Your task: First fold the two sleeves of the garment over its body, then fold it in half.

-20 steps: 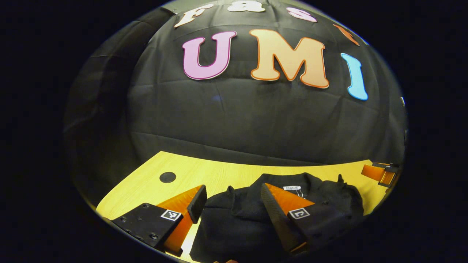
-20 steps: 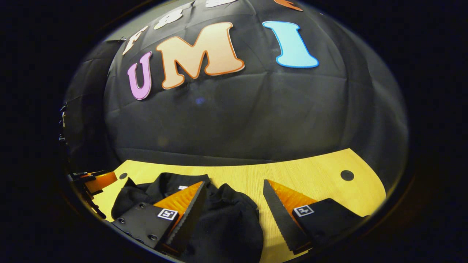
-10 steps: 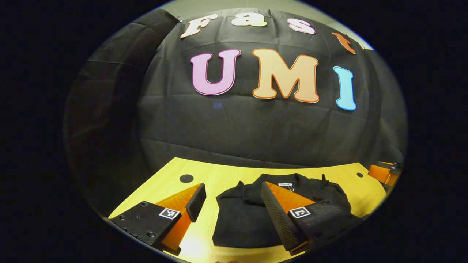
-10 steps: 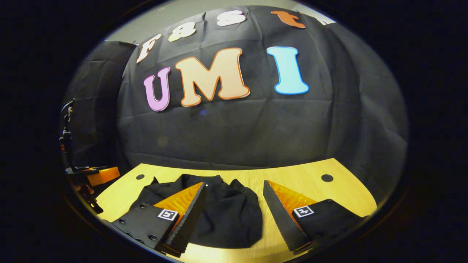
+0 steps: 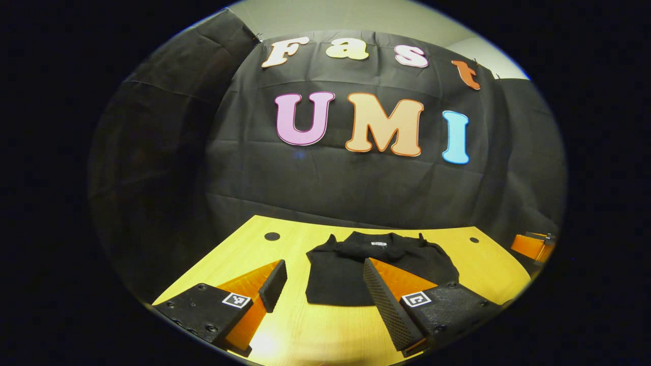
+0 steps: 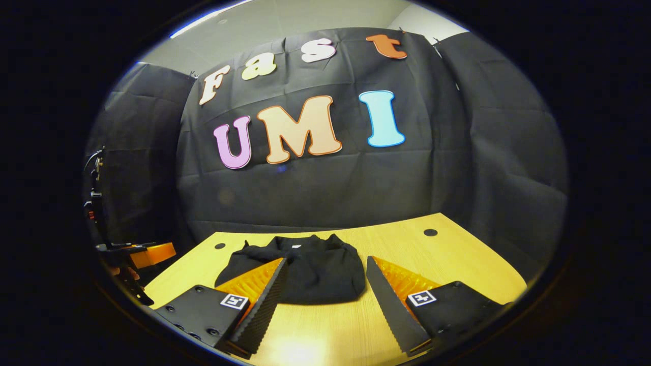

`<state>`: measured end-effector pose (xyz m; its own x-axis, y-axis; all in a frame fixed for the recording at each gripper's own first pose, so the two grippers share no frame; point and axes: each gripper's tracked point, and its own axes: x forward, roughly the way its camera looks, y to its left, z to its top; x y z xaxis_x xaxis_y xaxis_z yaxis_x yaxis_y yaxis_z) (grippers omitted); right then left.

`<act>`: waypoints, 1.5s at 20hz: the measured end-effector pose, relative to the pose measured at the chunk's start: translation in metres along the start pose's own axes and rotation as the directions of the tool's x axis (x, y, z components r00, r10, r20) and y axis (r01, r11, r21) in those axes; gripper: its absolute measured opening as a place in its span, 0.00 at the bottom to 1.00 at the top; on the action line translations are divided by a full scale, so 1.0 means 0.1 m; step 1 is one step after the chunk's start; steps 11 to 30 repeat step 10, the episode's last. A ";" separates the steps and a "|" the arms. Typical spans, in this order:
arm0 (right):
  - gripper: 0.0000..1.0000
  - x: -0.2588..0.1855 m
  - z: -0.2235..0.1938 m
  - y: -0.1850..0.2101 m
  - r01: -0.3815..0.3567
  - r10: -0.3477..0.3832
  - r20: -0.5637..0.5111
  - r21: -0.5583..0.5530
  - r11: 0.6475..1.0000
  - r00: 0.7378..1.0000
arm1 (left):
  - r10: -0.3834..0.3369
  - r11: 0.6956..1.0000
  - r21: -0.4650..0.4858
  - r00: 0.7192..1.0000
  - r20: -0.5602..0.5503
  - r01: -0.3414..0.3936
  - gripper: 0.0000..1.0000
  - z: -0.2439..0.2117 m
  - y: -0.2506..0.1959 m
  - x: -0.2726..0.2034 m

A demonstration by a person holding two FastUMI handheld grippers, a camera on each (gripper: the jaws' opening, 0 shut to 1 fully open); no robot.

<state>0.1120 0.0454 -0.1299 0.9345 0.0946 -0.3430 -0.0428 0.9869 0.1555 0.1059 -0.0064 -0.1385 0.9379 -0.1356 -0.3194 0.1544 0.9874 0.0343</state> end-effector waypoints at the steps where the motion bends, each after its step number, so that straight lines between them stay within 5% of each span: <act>1: 0.97 -0.14 -0.01 0.00 0.011 -0.011 0.006 0.000 1.000 1.000 | -0.003 1.000 0.016 1.000 0.003 0.003 0.92 -0.02 0.00 -0.14; 10: 0.97 -0.85 -0.17 0.13 0.032 -0.032 0.066 0.000 0.999 0.997 | 0.012 0.999 0.032 1.000 0.015 -0.012 0.92 -0.04 0.15 -0.78; 30: 0.97 -0.85 -0.17 0.13 0.032 -0.032 0.066 0.000 0.999 0.997 | 0.012 0.999 0.032 1.000 0.015 -0.012 0.92 -0.04 0.15 -0.78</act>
